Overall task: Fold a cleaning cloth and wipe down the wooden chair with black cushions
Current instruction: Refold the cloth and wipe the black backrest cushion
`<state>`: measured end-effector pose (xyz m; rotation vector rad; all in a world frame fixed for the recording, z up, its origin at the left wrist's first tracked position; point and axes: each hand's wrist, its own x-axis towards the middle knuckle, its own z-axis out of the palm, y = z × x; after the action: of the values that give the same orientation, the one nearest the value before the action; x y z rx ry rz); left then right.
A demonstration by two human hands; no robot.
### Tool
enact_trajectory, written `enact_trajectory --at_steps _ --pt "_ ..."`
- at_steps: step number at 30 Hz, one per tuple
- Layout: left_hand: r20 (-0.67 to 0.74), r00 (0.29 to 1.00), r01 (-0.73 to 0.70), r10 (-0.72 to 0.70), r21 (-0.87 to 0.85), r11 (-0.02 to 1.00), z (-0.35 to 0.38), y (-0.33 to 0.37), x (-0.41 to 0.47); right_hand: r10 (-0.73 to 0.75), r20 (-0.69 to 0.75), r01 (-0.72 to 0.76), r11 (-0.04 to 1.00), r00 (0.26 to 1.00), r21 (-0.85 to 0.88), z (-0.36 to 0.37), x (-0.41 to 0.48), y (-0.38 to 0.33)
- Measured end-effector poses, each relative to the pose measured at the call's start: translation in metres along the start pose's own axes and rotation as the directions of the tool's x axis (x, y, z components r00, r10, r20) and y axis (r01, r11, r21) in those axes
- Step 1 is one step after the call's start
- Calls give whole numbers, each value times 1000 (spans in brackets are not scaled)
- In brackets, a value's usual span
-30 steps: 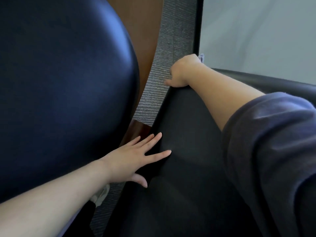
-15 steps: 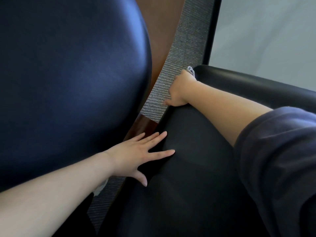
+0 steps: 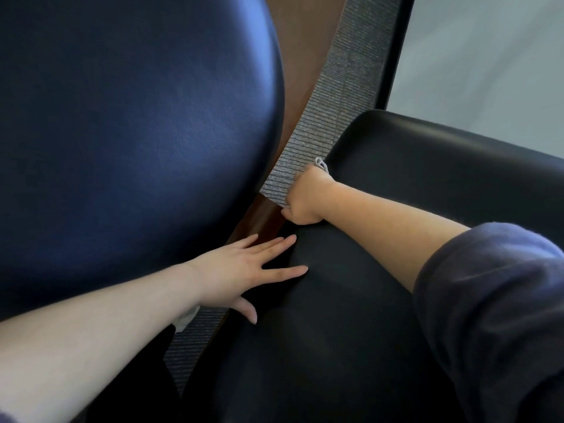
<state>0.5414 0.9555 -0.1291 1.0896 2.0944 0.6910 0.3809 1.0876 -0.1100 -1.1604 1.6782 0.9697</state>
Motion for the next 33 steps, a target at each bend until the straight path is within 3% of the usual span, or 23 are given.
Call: enact_trajectory --at_steps 5,10,16,21,33 --pt "-15 1000 -9 9 4 1000 2 0 0 -52 -10 51 997 999 -52 5 0 -10" --pt "-12 1000 -11 11 17 1000 -2 1 -2 -78 -124 74 997 989 -36 10 -8 -4" --pt "16 1000 -5 5 26 1000 -12 10 0 105 -230 -111 994 968 -13 19 -34 18" --pt "23 999 -34 33 55 998 -27 29 5 304 -303 -294 953 903 80 25 -69 38" --pt "71 988 -149 138 190 970 -82 98 15 591 -301 -528 805 748 268 49 -187 32"
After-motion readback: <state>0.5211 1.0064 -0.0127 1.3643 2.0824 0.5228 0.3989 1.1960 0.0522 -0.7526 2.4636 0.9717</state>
